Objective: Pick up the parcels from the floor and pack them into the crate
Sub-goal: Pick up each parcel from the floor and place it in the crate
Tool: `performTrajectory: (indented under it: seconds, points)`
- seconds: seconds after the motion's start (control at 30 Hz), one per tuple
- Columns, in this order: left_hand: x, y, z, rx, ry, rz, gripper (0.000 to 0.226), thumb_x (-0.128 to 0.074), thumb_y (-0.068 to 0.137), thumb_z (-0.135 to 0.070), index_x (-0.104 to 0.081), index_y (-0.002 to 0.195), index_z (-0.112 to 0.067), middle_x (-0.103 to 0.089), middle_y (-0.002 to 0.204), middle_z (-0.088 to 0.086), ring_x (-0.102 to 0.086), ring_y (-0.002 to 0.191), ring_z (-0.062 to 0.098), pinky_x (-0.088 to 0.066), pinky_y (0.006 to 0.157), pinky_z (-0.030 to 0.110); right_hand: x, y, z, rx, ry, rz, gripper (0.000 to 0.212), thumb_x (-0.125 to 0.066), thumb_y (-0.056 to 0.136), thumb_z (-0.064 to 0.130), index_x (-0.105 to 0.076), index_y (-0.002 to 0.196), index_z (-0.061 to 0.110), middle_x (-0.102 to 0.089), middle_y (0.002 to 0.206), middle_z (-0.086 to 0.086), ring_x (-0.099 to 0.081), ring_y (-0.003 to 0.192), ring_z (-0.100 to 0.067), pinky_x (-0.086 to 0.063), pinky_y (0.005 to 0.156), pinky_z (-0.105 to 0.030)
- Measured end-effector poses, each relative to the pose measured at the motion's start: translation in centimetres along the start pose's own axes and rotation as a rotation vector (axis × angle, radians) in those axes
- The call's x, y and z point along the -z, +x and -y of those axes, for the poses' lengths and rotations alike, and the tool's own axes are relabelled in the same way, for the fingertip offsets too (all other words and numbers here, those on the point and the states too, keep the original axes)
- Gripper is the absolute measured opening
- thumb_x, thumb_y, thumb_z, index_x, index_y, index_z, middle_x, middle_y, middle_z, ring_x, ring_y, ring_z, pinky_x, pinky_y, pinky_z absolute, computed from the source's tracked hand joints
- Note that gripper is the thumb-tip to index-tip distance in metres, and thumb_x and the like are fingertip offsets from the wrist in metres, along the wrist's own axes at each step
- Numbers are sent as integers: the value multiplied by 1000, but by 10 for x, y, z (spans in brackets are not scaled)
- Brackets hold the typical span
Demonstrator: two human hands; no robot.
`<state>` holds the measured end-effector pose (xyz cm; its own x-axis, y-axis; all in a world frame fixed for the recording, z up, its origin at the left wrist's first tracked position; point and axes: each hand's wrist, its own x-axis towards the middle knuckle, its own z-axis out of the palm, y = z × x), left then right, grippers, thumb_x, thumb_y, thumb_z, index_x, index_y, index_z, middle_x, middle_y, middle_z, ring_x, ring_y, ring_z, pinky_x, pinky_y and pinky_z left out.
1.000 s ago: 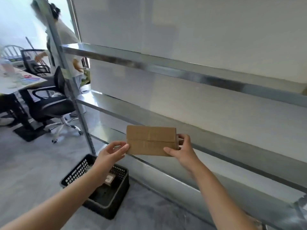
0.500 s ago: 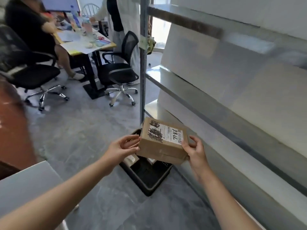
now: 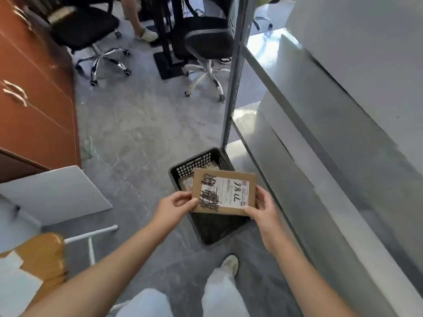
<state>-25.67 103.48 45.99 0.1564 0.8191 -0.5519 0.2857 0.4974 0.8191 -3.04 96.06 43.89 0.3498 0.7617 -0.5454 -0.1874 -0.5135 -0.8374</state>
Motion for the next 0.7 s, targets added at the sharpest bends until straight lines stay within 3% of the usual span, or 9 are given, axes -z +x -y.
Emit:
performTrajectory:
  seconds: [0.13,0.23,0.33,0.43,0.5,0.53,0.6,0.7]
  points:
    - [-29,39,63,131,-19,-31,25,-67,85,6,-65,107,-6,-73,98,4,-69,96,14,-51,67,8,3,60,-45,-75,-95,78,75,-62,82,-6,-45,120,57,-45,137,4,-52,122,-6,-44,107,-38]
    - [-50,66,118,243,-53,-95,31,-59,86,14,-64,113,-1,-71,101,6,-66,95,14,-51,67,7,-1,98,-82,-152,-196,151,77,-61,86,-2,-37,139,47,-40,133,8,-49,115,2,-42,100,-27]
    - [-71,103,173,318,-35,-49,44,-45,86,24,-64,118,0,-70,101,-6,-63,105,16,-49,72,4,-7,146,-127,-187,-277,170,76,-60,87,-2,-33,146,38,-37,130,9,-46,106,7,-38,88,-18]
    - [-86,147,223,382,-44,-28,61,-35,82,29,-62,125,-4,-71,110,-3,-61,116,18,-49,84,9,-16,198,-175,-255,-301,154,73,-58,86,-3,-38,144,37,-40,131,9,-50,109,1,-41,89,-22]
    - [-92,178,255,478,-112,-20,69,-32,80,29,-59,129,-12,-68,121,1,-59,119,17,-48,96,22,-24,233,-208,-298,-302,129,72,-57,85,-4,-42,143,36,-45,134,8,-52,115,-5,-45,93,-26]
    - [-94,194,266,514,-134,-19,72,-32,80,28,-59,127,-19,-67,122,-2,-59,118,17,-48,98,29,-28,250,-222,-308,-299,127,72,-56,84,-4,-44,142,37,-48,135,7,-54,117,-7,-47,97,-29]
    - [-100,228,299,570,-135,-30,71,-32,82,19,-56,120,-36,-67,121,-10,-59,114,14,-47,93,29,-37,286,-255,-332,-295,128,69,-55,84,-4,-47,140,37,-54,134,5,-57,117,-10,-50,100,-35]
    - [-105,275,354,682,-131,-46,66,-38,76,-9,-46,131,-44,-58,131,-16,-53,120,15,-42,106,37,-59,332,-294,-405,-286,96,66,-51,88,-4,-48,141,35,-58,127,10,-58,111,-10,-51,79,-27]
